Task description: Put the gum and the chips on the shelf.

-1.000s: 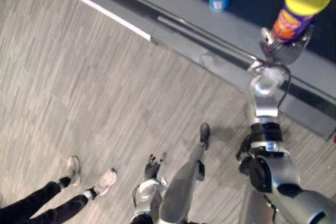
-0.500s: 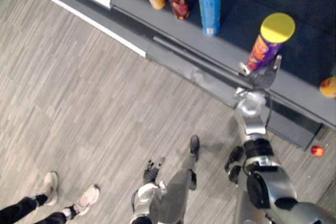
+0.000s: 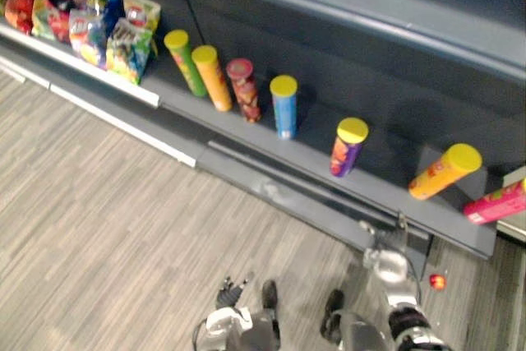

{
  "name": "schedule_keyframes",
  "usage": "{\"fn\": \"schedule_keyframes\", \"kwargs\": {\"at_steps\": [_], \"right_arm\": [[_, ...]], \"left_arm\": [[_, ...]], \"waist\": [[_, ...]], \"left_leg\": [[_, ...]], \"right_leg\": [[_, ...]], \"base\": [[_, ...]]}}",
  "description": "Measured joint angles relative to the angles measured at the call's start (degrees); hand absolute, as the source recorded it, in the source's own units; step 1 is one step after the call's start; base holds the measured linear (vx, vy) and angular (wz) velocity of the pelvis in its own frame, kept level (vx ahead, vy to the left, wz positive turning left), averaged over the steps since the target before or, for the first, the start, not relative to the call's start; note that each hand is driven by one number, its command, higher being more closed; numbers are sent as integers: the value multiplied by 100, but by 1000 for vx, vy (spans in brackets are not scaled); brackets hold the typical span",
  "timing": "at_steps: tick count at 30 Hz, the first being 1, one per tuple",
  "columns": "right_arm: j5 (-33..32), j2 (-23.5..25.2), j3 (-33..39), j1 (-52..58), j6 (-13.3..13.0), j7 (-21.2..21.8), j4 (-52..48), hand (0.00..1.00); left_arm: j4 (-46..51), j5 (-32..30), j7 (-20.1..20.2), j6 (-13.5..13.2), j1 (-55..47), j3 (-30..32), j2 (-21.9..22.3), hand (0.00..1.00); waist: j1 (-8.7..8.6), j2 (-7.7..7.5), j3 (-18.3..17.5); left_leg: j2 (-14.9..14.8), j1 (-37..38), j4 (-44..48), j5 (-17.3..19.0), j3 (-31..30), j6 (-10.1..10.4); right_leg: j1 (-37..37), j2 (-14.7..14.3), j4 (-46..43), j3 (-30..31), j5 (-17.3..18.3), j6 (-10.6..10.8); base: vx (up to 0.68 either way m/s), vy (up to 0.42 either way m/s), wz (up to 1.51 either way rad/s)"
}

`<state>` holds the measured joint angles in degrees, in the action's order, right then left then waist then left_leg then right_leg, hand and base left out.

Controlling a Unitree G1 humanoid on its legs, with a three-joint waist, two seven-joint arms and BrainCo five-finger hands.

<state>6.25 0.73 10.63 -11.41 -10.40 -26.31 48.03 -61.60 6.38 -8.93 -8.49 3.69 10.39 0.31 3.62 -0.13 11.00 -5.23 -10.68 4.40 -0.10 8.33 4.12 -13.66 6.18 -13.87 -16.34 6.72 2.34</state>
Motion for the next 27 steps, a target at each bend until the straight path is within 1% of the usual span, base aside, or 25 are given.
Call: {"fn": "schedule_keyframes", "kwargs": {"at_steps": [3, 5, 8, 10, 12, 14, 16, 18, 19, 21, 22, 23, 24, 27], "right_arm": [[-2, -37, 4, 394, -2, 304, 243, 0], [-21, -35, -2, 882, -1, 599, 246, 0], [-30, -34, -14, 1360, -5, 877, 295, 0], [-62, -37, 9, 1713, 7, 1198, 564, 0], [-162, -32, 82, 1920, 4, 1358, 704, 0], [-191, -47, 248, 1924, 5, 1534, 720, 0], [-273, -63, 389, 1909, -7, 1758, 880, 0], [-341, -62, 546, 1897, 8, 1855, 949, 0], [-485, -52, 763, 1887, 10, 1935, 1047, 0], [-712, -46, 1107, 1866, 62, 1946, 1210, 0], [-768, -47, 1162, 1866, 86, 1946, 1250, 0], [-948, -81, 1336, 1870, 159, 1952, 1389, 0], [-993, -86, 1392, 1884, 195, 1963, 1441, 0], [-1412, -96, 1819, 1969, 389, 2057, 1807, 0]], "left_arm": [[-81, -34, 80, 42, -181, 5, -153, 0], [-217, -33, 144, 118, -292, 51, -245, 0], [-248, -33, 201, 165, -511, 189, -262, 0], [-298, -31, 276, 168, -699, 349, -258, 0], [-358, -19, 304, 166, -768, 429, -252, 0], [-398, -19, 320, 169, -770, 598, -235, 0], [-408, 1, 426, 172, -797, 832, -210, 0], [-435, 22, 480, 178, -807, 1017, -185, 0], [-443, 32, 508, 193, -827, 1121, -160, 0], [-445, 33, 546, 233, -847, 1253, -146, 0], [-447, 38, 547, 245, -848, 1264, -138, 0], [-449, 38, 571, 252, -850, 1284, -106, 0], [-449, 38, 582, 254, -852, 1306, -100, 0], [-449, 212, 637, 270, -885, 1432, -43, 0]], "waist": [[-177, -14, -150], [-201, -25, -315], [-243, -24, -531], [-373, -35, -696], [-373, -43, -788], [-398, -39, -792], [-448, -52, -791], [-455, -54, -790], [-461, -52, -790], [-465, -54, -790], [-468, -55, -791], [-488, -59, -798], [-490, -59, -798], [-493, -25, -815]], "left_leg": [[-63, 226, 1, 90, 95, 5], [-107, 483, -49, 177, 235, 21], [-118, 794, -267, 183, 384, 23], [-101, 1006, -468, 175, 440, 22], [-83, 1058, -561, 172, 546, 17], [-46, 1094, -637, 156, 601, -5], [9, 1190, -704, 153, 614, -9], [41, 1314, -755, 153, 618, -11], [63, 1427, -808, 154, 616, -11], [85, 1574, -847, 174, 614, -27], [90, 1591, -854, 176, 614, -29], [101, 1601, -872, 177, 610, -30], [103, 1602, -879, 177, 610, -31], [113, 1615, -951, 172, 655, -38]], "right_leg": [[269, -123, 268, 125, -96, 5], [505, -211, 455, 279, -150, 21], [722, -280, 691, 394, -218, 23], [921, -318, 904, 439, -275, 49], [920, -332, 1000, 538, -354, 32], [980, -332, 1123, 600, -451, 58], [1132, -313, 1345, 606, -561, 78], [1295, -295, 1427, 603, -575, 95], [1402, -282, 1477, 599, -576, 97], [1543, -267, 1518, 586, -575, 99], [1563, -263, 1528, 586, -575, 99], [1586, -254, 1562, 581, -581, 108], [1586, -252, 1567, 582, -582, 110], [1554, -251, 1587, 612, -581, 113]], "base": [[44, -8, -25], [77, 3, -28], [93, 8, -31], [105, 27, -12], [76, 36, -25], [67, 38, -17], [62, 39, 1], [54, 38, 3], [71, 43, 5], [45, 32, 3], [0, 0, 0], [0, 0, 0], [0, 0, 0], [-2, 2, -6]]}}
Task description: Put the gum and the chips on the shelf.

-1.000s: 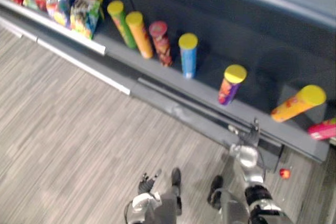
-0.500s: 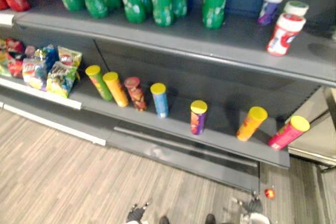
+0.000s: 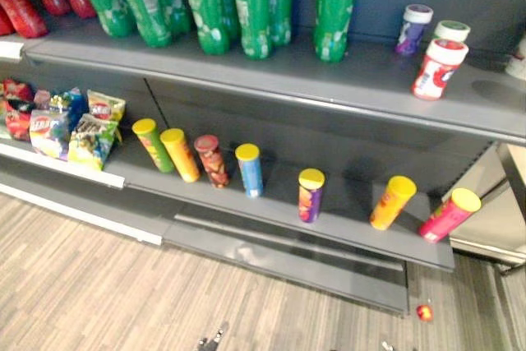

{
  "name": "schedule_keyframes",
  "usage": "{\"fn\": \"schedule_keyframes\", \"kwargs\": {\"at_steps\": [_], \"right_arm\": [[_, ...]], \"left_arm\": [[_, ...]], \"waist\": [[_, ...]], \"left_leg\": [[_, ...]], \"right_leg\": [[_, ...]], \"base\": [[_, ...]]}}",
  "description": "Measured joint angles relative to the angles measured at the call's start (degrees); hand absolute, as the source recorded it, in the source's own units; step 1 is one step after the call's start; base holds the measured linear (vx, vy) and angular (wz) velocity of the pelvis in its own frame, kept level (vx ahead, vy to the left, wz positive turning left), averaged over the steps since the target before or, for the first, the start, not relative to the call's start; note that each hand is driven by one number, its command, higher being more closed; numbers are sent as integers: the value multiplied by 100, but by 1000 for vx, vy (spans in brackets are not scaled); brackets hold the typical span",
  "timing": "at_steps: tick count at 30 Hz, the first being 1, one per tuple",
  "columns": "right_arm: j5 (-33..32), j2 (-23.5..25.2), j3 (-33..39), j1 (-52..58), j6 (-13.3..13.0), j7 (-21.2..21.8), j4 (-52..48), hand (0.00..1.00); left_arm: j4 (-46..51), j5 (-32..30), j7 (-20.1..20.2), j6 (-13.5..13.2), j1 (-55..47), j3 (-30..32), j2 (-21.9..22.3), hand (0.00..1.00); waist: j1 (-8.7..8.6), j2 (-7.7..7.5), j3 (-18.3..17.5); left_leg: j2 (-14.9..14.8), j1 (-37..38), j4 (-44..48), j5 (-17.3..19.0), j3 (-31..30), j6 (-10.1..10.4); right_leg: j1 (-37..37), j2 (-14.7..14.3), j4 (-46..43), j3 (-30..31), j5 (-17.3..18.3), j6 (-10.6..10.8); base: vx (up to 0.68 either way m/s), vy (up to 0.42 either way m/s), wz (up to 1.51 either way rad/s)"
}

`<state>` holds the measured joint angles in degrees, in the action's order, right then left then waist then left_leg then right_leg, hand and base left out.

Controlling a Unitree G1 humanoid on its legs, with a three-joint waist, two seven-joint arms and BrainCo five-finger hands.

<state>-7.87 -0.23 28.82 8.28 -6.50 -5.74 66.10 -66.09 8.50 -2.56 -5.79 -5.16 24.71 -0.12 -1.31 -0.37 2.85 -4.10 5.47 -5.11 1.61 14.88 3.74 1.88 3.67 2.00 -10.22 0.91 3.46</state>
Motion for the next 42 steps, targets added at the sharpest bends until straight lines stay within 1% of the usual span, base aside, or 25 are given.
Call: {"fn": "schedule_keyframes", "kwargs": {"at_steps": [1, 3, 9, 11, 30, 38, 42], "right_arm": [[-55, -2, 32, 25, 31, 4, 25, 0], [-362, 12, 66, 55, 55, 76, 25, 0], [-475, 19, 138, 76, 95, 138, 34, 0], [-608, 20, 185, 76, 103, 146, 76, 0], [-626, -12, 216, 46, 104, 228, 239, 0], [-672, -40, 209, 46, 106, 262, 253, 0], [-673, -53, 175, 46, 105, 261, 254, 0]], "left_arm": [[0, 21, 21, 8, -7, -1, 1, 0], [2, 32, 58, 18, -31, 0, 4, 0], [5, 31, 89, 22, -85, 28, 40, 0], [0, 30, 96, 24, -89, 24, 42, 0], [-13, 26, 111, 94, -95, -23, 11, 0], [-120, 18, 103, 93, -58, -202, -38, 0], [-143, 19, 90, 91, -59, -277, -59, 0]], "waist": [[1, 11, -7], [-15, 38, -12], [-11, 79, -76], [-10, 91, -89], [-9, 104, -119], [-12, 118, -159], [-10, 117, -181]], "left_leg": [[1, -1, -15, 0, 18, 0], [2, -18, -24, 3, 101, 2], [0, -3, -27, 15, 139, 1], [-3, -2, -27, 16, 139, 3], [-38, 12, -27, 26, 162, 18], [-51, 21, -26, 47, 193, 43], [-74, 83, -26, 89, 320, 54]], "right_leg": [[-21, -2, 1, 15, 0, 0], [-73, -11, 8, 97, -7, 9], [-44, -18, 66, 101, -19, 23], [-34, -25, 84, 101, -23, 26], [29, -79, 215, 132, -93, 14], [22, -100, 225, 206, -94, 13], [19, -136, 226, 341, -101, 2]], "base": [[2, 0, -18], [10, -4, -20], [3, -2, -2], [0, 0, 0], [-3, -5, 0], [-6, -10, -3], [-15, -23, -17]]}}
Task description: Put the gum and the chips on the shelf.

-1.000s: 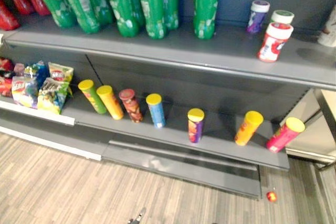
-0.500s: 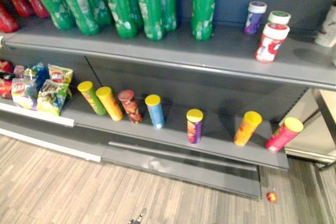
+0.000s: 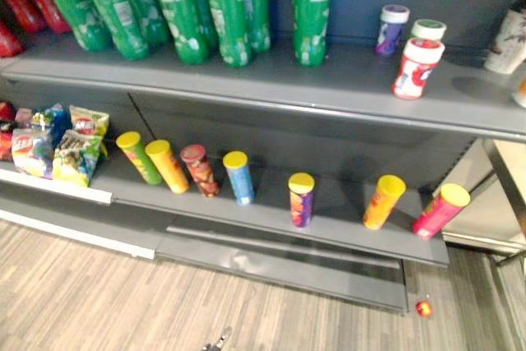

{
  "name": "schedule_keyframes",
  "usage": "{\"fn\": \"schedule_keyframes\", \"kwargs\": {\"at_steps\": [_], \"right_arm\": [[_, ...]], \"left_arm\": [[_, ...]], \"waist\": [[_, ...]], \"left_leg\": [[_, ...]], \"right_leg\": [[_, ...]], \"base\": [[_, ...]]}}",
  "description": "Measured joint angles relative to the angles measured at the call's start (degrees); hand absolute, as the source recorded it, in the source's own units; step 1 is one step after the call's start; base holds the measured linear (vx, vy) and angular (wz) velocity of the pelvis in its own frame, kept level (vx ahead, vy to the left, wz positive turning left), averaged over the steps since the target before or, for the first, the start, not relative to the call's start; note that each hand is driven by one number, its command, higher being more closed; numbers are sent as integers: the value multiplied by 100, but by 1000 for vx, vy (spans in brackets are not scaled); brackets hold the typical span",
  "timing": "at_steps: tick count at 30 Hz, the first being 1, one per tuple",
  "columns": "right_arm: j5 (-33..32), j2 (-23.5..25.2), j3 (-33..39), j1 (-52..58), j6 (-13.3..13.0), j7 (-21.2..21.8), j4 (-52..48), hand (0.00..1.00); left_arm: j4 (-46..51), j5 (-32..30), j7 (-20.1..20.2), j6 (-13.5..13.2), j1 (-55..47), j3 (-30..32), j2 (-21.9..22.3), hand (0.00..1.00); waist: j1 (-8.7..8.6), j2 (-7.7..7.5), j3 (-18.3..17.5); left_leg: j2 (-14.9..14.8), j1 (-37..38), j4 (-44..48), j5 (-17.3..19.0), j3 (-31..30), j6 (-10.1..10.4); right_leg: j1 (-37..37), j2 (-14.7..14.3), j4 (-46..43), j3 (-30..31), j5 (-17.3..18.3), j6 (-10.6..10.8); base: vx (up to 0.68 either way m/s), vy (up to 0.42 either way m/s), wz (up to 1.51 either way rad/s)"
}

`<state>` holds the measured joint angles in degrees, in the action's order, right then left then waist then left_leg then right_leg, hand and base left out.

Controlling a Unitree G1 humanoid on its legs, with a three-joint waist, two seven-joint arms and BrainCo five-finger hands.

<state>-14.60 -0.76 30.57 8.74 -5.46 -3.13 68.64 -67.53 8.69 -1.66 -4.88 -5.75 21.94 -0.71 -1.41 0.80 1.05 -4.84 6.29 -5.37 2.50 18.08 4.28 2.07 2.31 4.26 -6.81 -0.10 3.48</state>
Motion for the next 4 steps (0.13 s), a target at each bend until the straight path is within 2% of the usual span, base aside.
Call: {"fn": "schedule_keyframes", "kwargs": {"at_steps": [4], "right_arm": [[-12, -1, 0, 7, -4, -1, 11, 0]], "left_arm": [[-42, -2, 0, -1, 3, -35, -17, 0]], "waist": [[-5, 0, -42]], "left_leg": [[-13, 4, 1, 27, 64, 20]], "right_leg": [[-38, -24, -1, 74, -1, 0]], "base": [[-7, -21, -10]]}}
